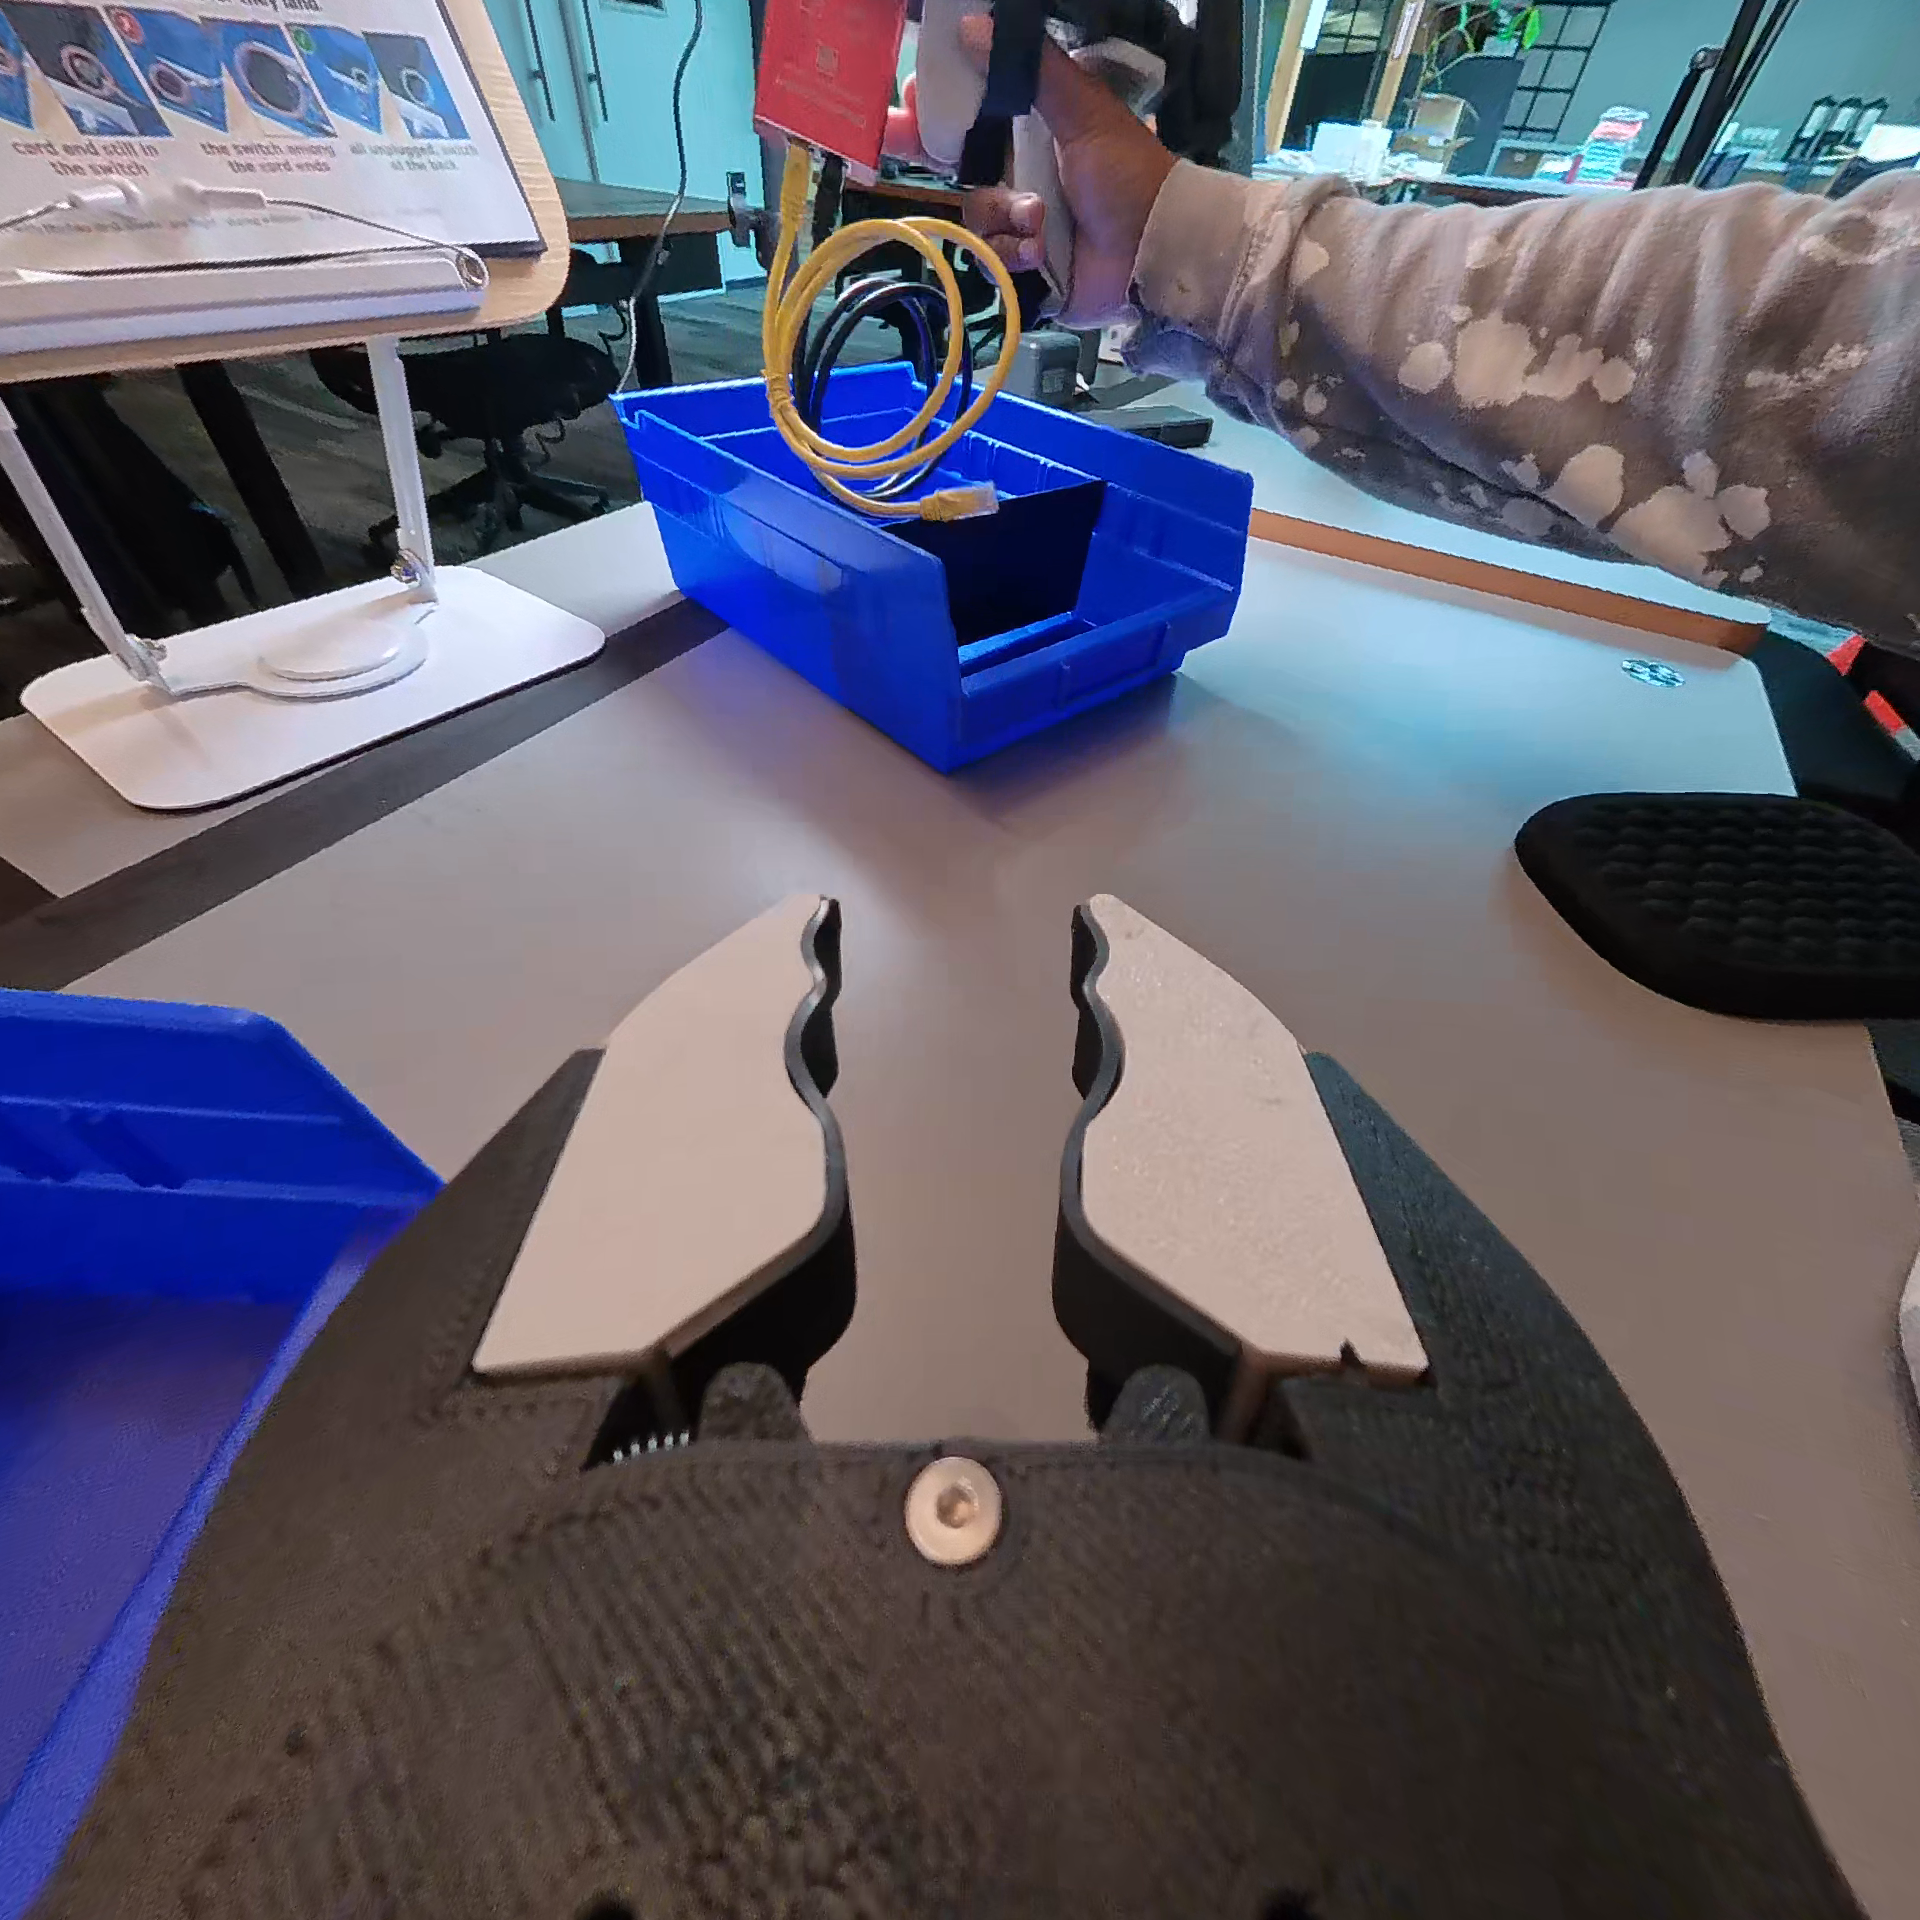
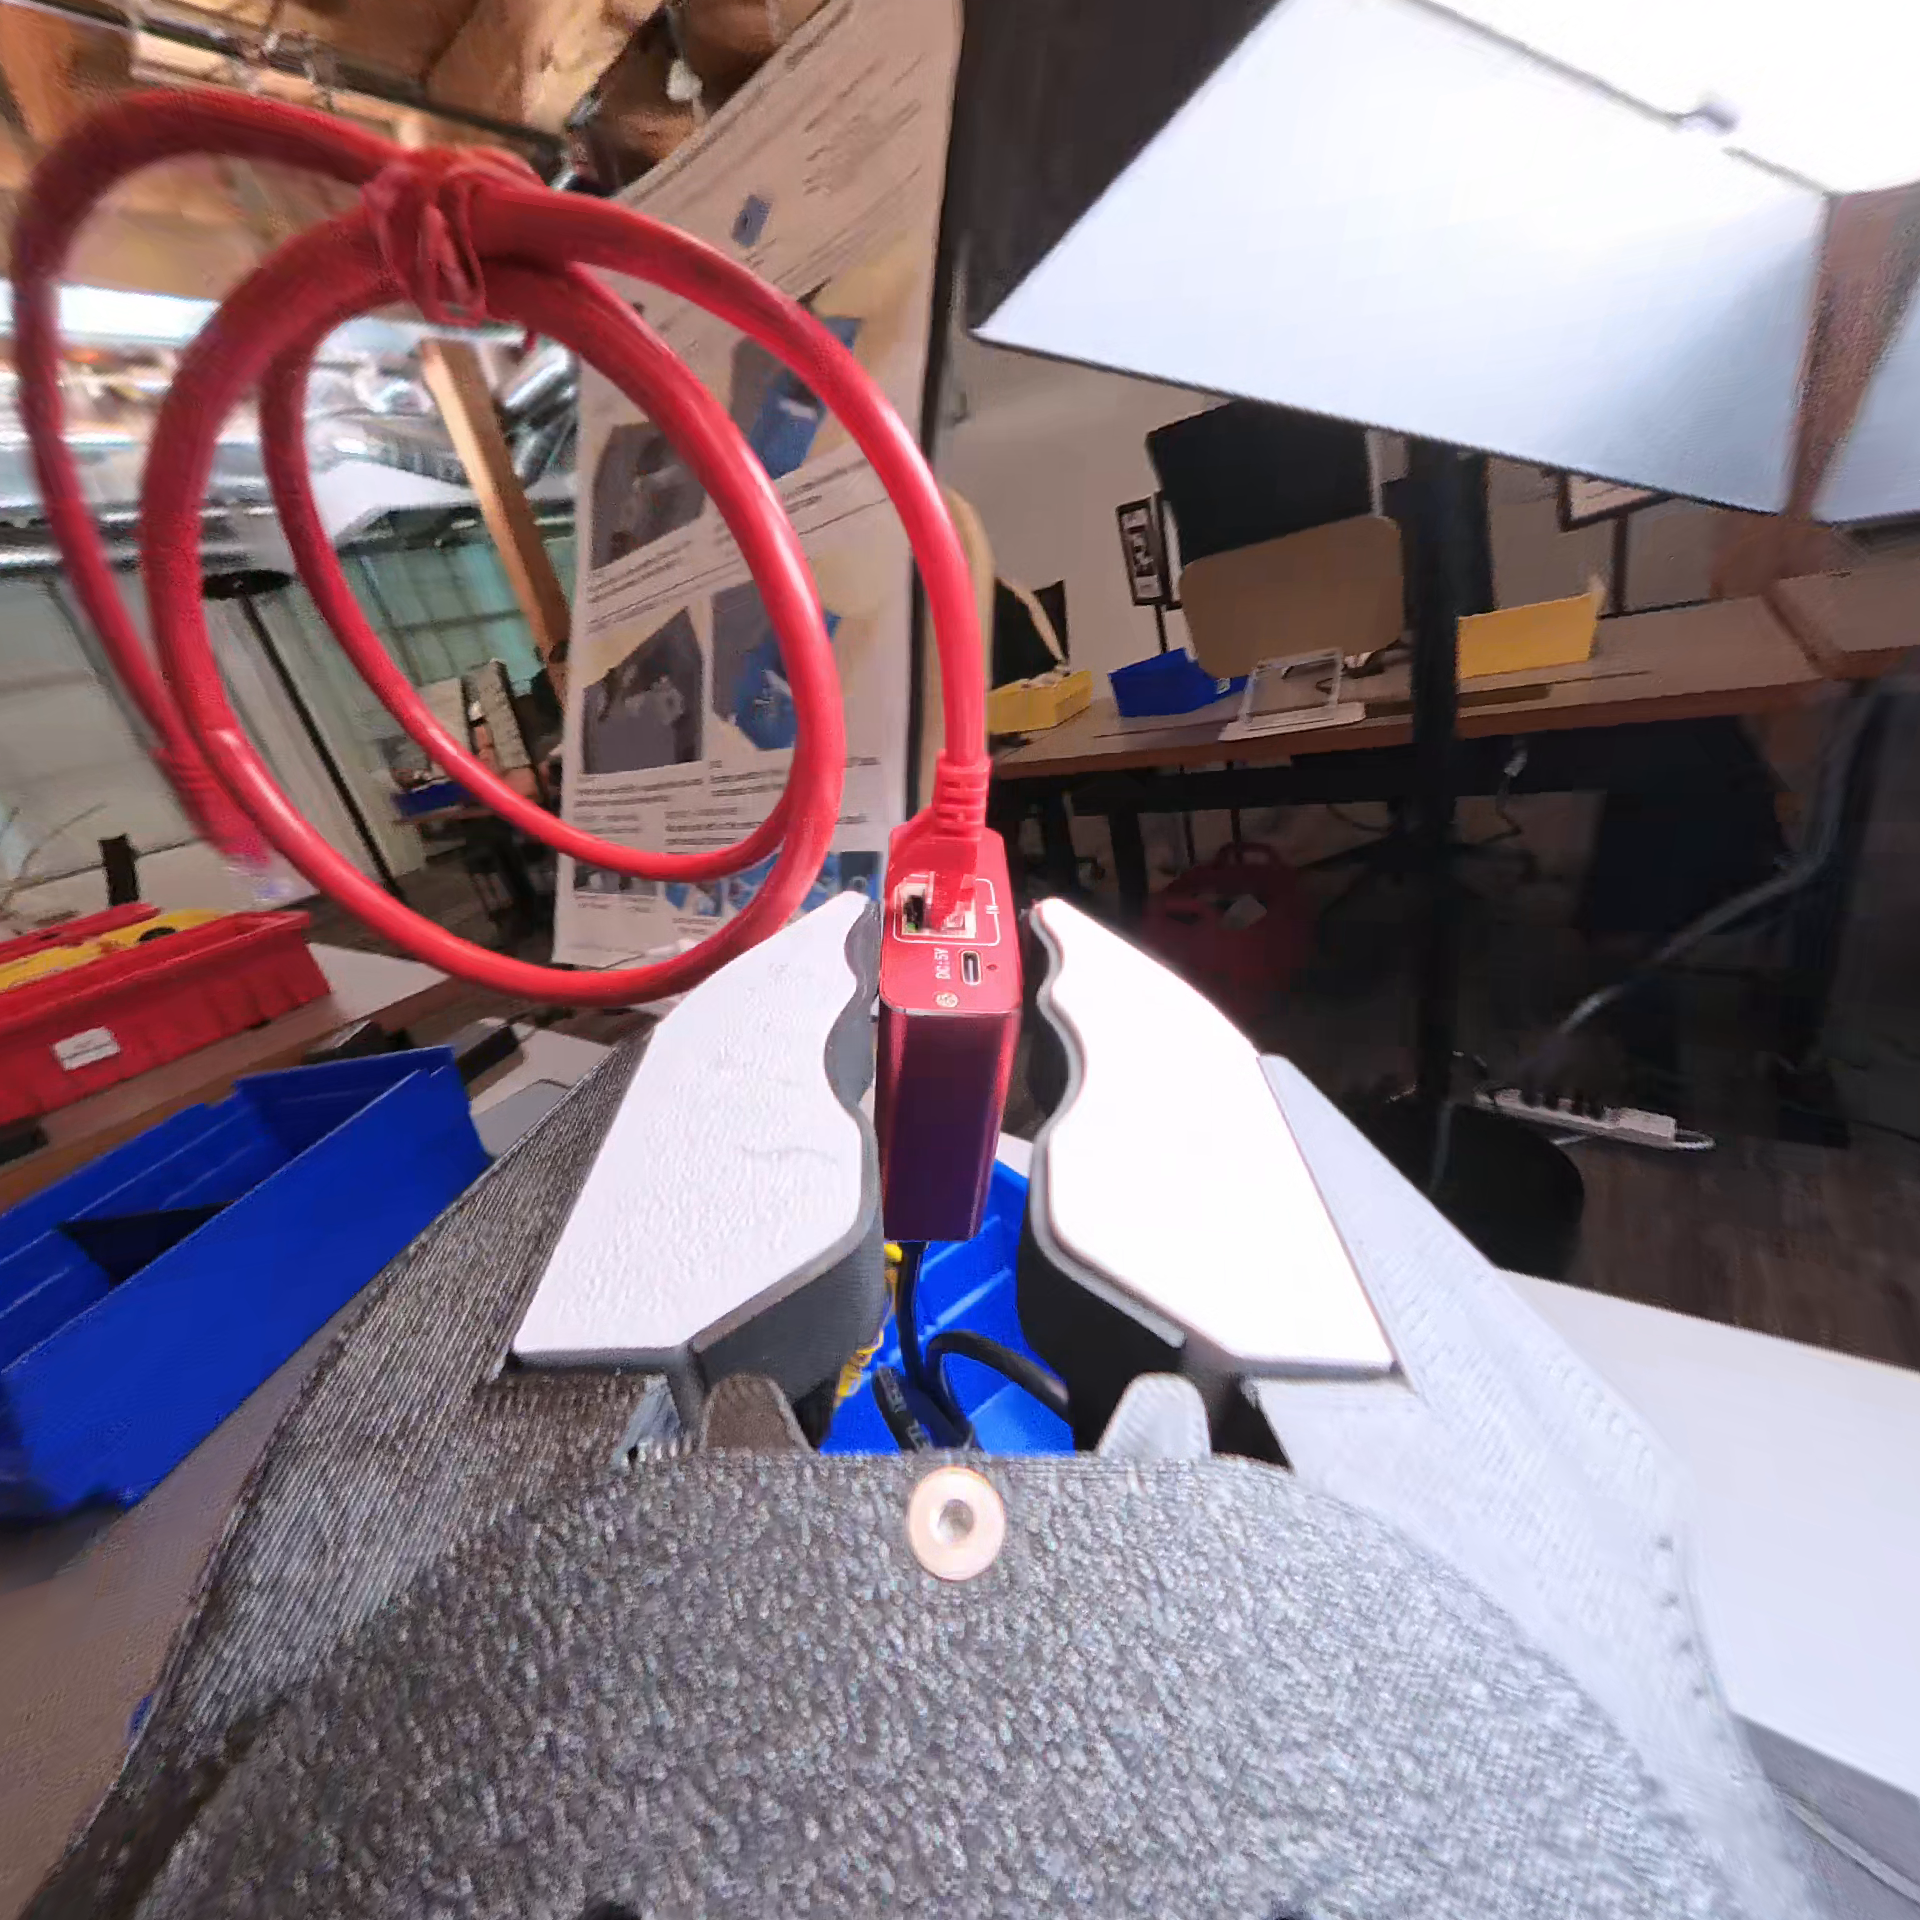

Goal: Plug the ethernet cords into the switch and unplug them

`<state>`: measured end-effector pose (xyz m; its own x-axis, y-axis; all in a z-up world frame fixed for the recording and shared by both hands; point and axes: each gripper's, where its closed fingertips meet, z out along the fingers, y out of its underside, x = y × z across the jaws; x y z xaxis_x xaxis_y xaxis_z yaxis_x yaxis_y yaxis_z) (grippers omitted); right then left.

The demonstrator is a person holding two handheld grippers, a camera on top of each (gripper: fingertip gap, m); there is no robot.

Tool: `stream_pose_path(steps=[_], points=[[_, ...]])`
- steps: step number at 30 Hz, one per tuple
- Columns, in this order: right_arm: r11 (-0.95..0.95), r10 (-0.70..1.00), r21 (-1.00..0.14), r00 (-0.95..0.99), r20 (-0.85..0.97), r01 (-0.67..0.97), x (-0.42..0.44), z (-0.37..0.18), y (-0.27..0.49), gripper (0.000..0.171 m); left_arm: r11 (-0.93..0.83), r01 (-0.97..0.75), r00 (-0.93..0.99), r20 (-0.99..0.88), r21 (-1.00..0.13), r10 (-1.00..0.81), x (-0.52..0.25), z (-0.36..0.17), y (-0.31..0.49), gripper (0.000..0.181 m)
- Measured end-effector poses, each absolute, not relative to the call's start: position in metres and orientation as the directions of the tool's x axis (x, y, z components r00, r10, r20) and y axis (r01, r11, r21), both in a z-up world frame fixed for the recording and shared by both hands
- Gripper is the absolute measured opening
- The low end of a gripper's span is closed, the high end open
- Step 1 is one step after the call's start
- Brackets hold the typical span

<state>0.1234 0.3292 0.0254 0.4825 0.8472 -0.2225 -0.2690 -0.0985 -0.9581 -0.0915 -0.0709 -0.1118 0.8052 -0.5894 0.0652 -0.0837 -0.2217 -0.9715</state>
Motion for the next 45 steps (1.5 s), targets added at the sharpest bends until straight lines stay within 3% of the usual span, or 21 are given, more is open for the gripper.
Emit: stream_pose_path(steps=[5, 8, 14, 18, 20, 27, 31, 35, 37, 45], points=[[-0.076, 0.785, -0.945, 0.565, -0.254, -0.319, 0.155, 0.010, 0.349, 0.026, -0.238, -0.106, 0.798, 0.061, -0.965, -0.600, -0.087, -0.119, -0.070, 0.043], [-0.078, 0.796, -0.979, 0.580, -0.173, -0.186, 0.148, -0.011, 0.348, 0.026, -0.243, -0.119, 0.799, 0.052, -0.963, -0.599, -0.086, -0.122, -0.070, 0.042], [-0.029, 0.824, -0.939, 0.540, 0.171, 0.342, 0.131, -0.063, 0.327, 0.024, -0.253, -0.120, 0.796, 0.059, -0.960, -0.602, -0.085, -0.125, -0.069, 0.041], [0.027, 0.829, -0.733, 0.394, 0.396, 0.679, 0.133, -0.089, 0.312, 0.025, -0.269, -0.138, 0.789, 0.059, -0.953, -0.611, -0.080, -0.131, -0.069, 0.041], [0.077, 0.803, -0.643, 0.335, 0.493, 0.762, 0.136, -0.092, 0.311, 0.025, -0.264, -0.148, 0.787, 0.048, -0.953, -0.615, -0.079, -0.130, -0.070, 0.041], [-0.011, 0.839, -0.597, 0.333, 0.431, 0.802, 0.141, -0.096, 0.320, 0.027, -0.261, -0.158, 0.783, 0.040, -0.952, -0.621, -0.075, -0.129, -0.074, 0.040], [-0.282, 0.869, -0.662, 0.477, 0.130, 0.695, 0.159, -0.096, 0.321, 0.026, -0.263, -0.155, 0.787, 0.042, -0.952, -0.616, -0.078, -0.130, -0.077, 0.039], [-0.491, 0.839, -0.613, 0.526, -0.141, 0.619, 0.170, -0.101, 0.304, 0.025, -0.281, -0.140, 0.783, 0.067, -0.949, -0.618, -0.080, -0.134, -0.075, 0.039], [-0.506, 0.825, -0.591, 0.552, -0.121, 0.628, 0.180, -0.105, 0.304, 0.036, -0.291, -0.143, 0.780, 0.074, -0.946, -0.621, -0.079, -0.137, -0.075, 0.039], [-0.345, 0.831, -0.753, 0.555, 0.032, 0.560, 0.177, -0.079, 0.298, 0.052, -0.329, -0.145, 0.771, 0.102, -0.933, -0.629, -0.077, -0.147, -0.072, 0.039]])
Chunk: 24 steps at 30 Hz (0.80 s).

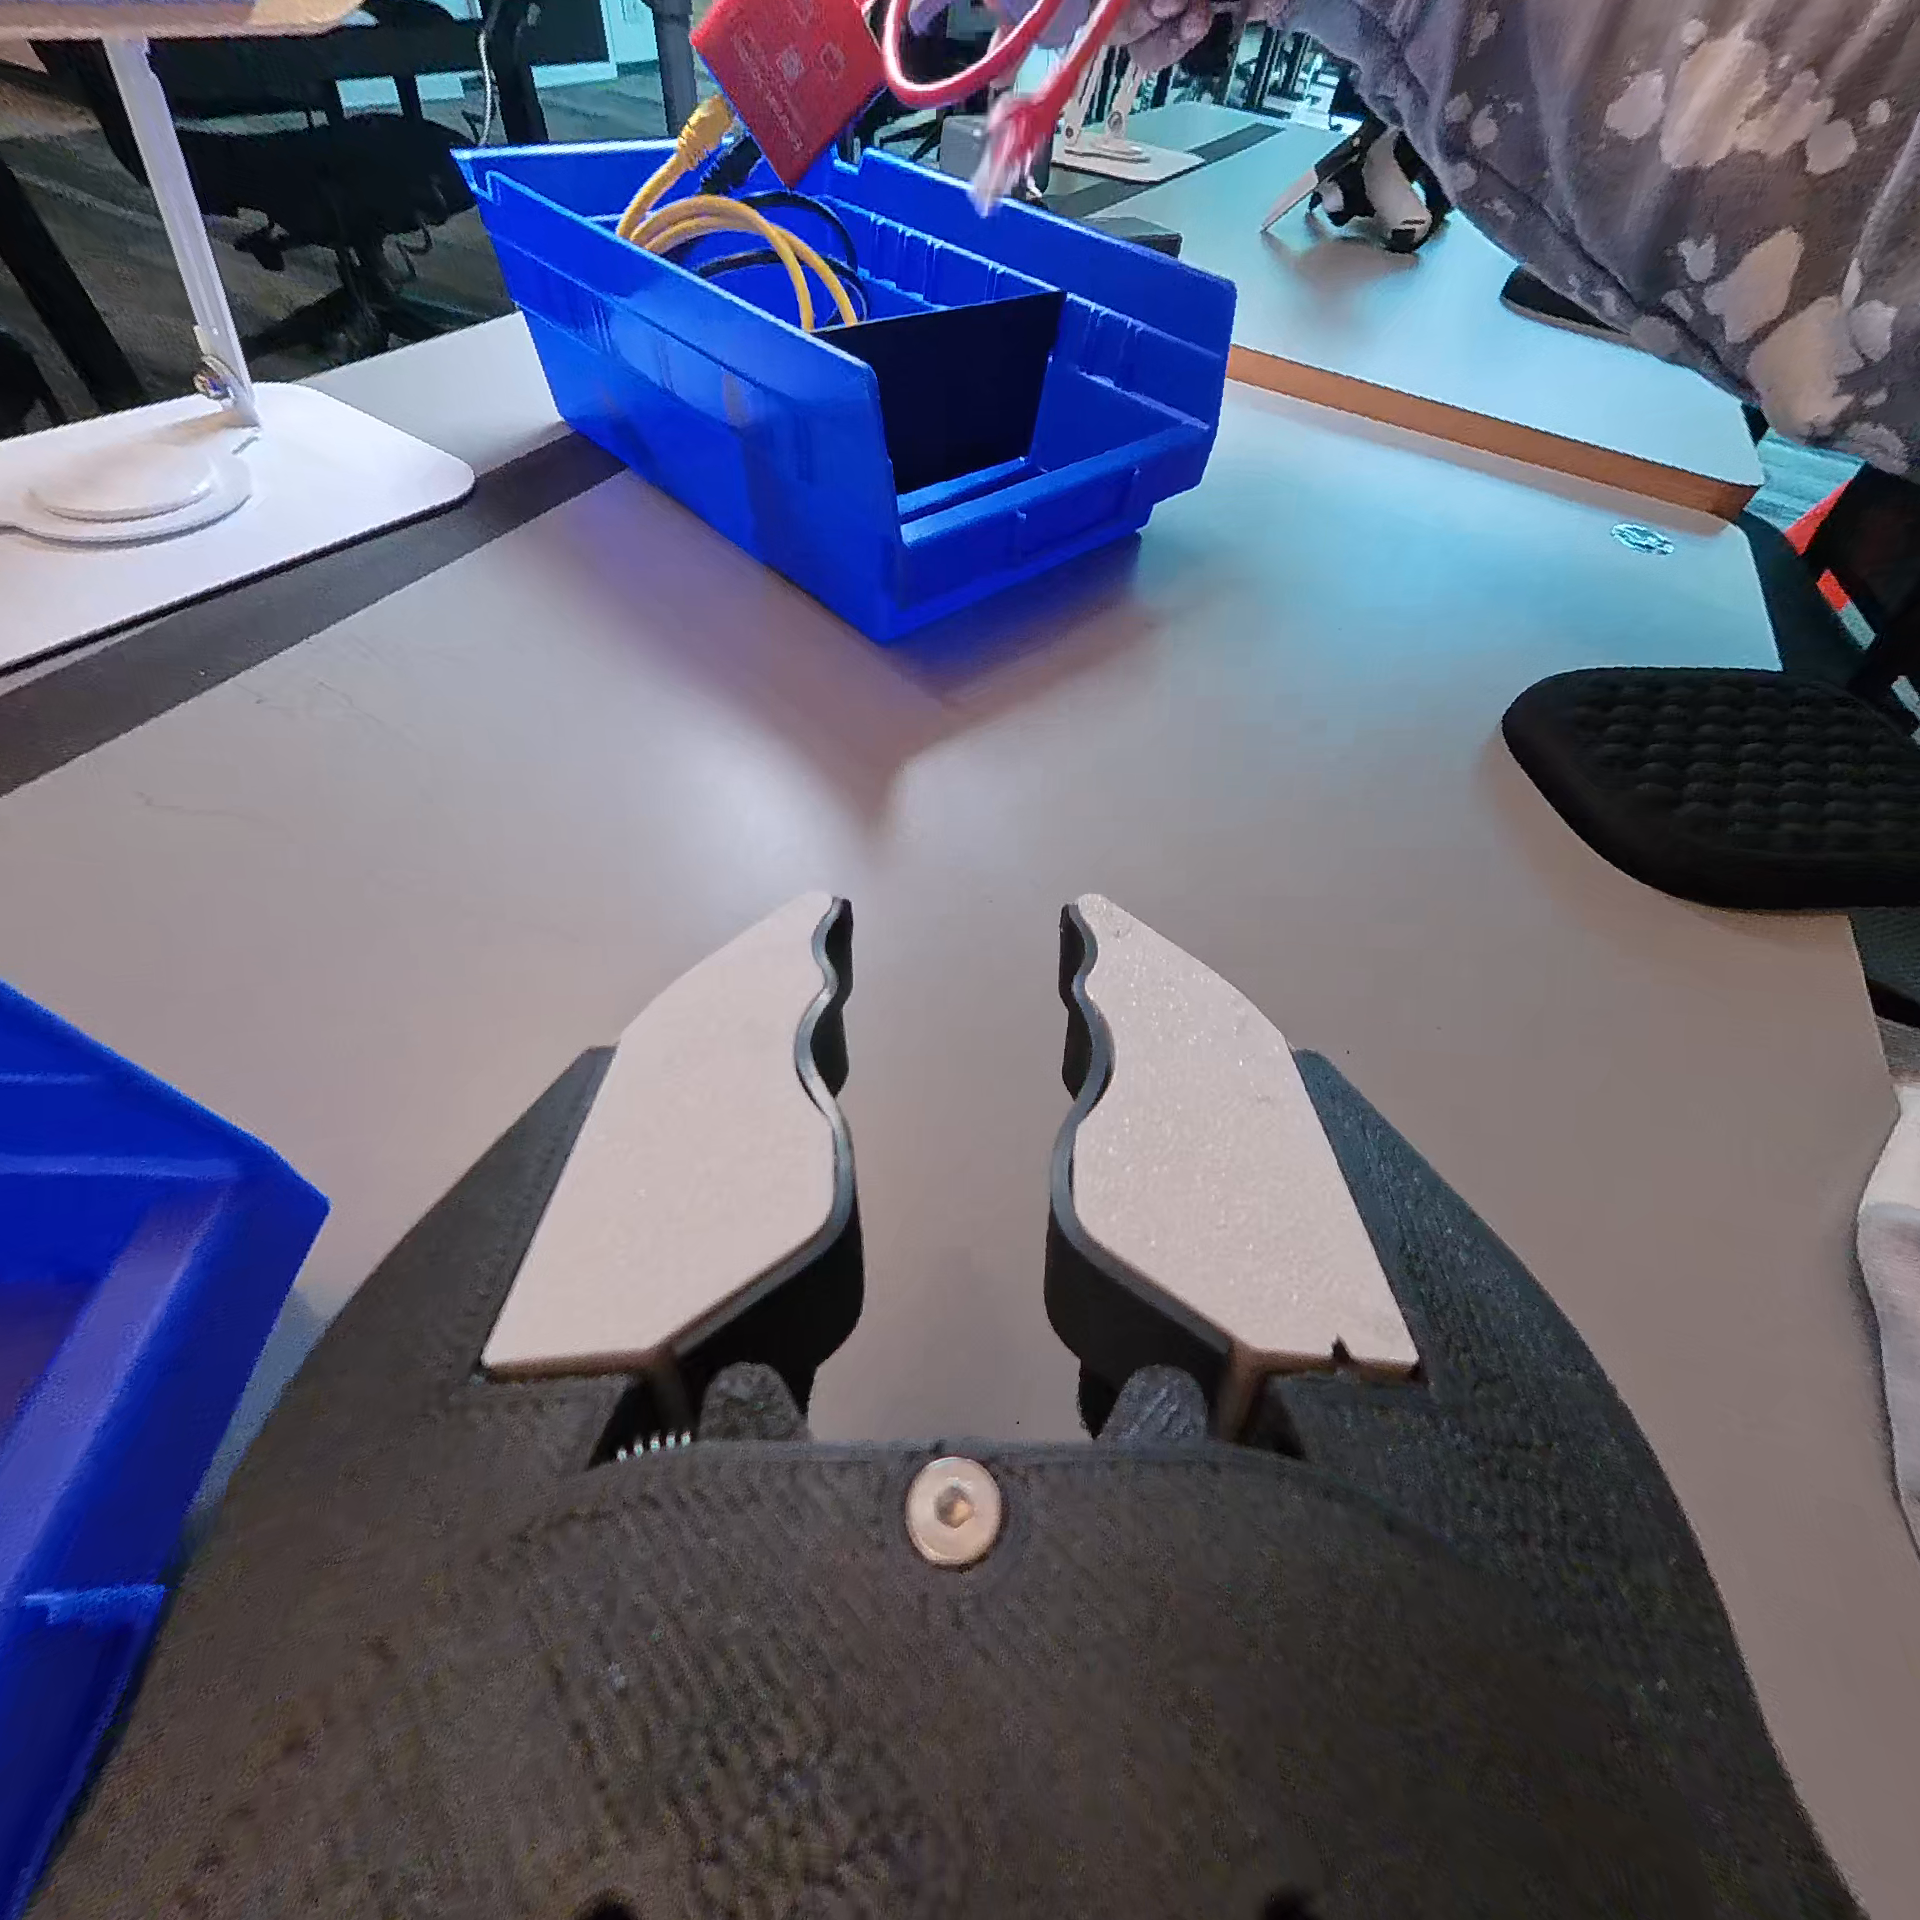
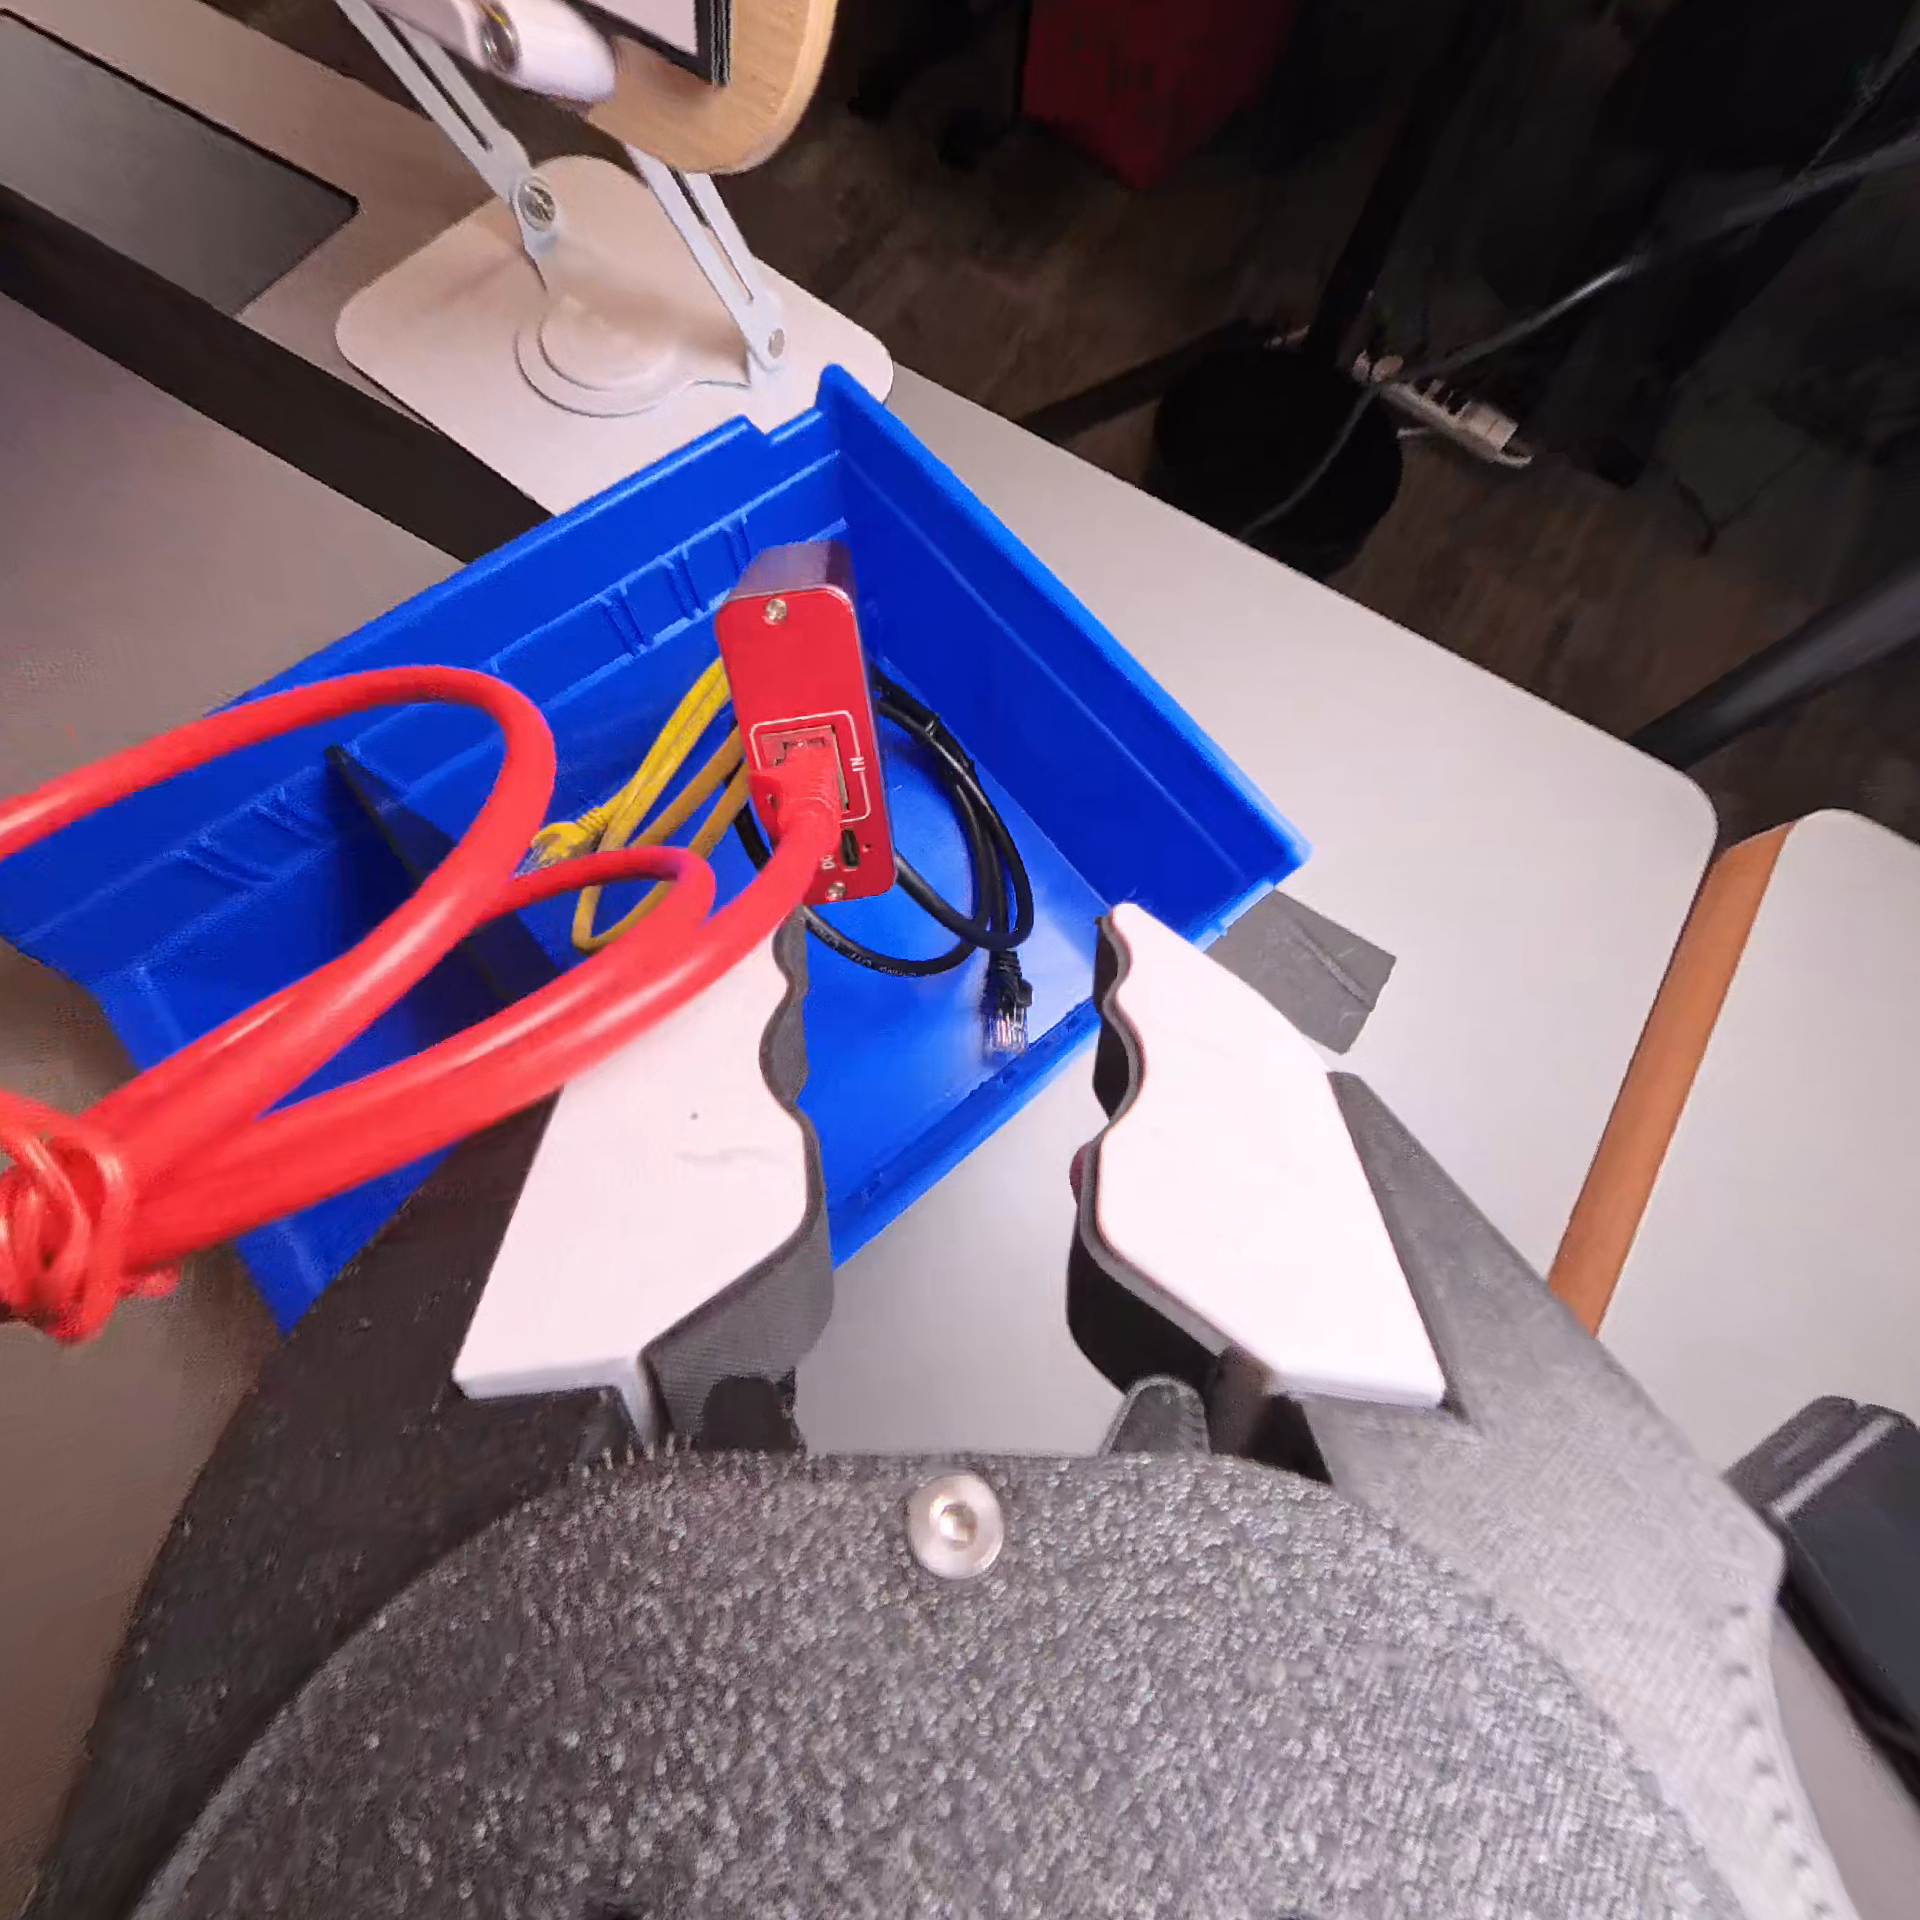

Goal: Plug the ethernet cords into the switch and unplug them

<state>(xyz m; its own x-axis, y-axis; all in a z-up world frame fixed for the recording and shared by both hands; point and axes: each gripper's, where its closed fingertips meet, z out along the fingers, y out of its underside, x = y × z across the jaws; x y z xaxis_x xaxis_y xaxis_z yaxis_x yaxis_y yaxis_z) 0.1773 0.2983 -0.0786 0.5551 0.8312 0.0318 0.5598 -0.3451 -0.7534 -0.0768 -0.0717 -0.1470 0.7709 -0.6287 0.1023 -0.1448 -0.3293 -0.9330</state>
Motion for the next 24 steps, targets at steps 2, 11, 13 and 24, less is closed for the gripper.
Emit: stream_pose_path(steps=[2, 11, 13, 24], points=[[-0.304, 0.815, -0.791, 0.575, 0.073, 0.531, 0.178, -0.071, 0.299, 0.033, -0.329, -0.153, 0.771, 0.096, -0.932, -0.630, -0.076, -0.148, -0.073, 0.038], [-0.256, 0.840, -0.785, 0.532, 0.108, 0.564, 0.183, -0.072, 0.261, 0.017, -0.323, -0.151, 0.773, 0.092, -0.934, -0.628, -0.076, -0.146, -0.074, 0.037], [-0.136, 0.884, -0.748, 0.420, 0.204, 0.649, 0.177, -0.071, 0.234, 0.022, -0.327, -0.153, 0.771, 0.094, -0.933, -0.629, -0.076, -0.147, -0.074, 0.037], [0.376, 0.868, -0.062, -0.328, 0.372, 0.925, 0.172, -0.160, 0.072, 0.070, -0.332, -0.178, 0.764, 0.083, -0.926, -0.640, -0.071, -0.151, -0.075, 0.037]])
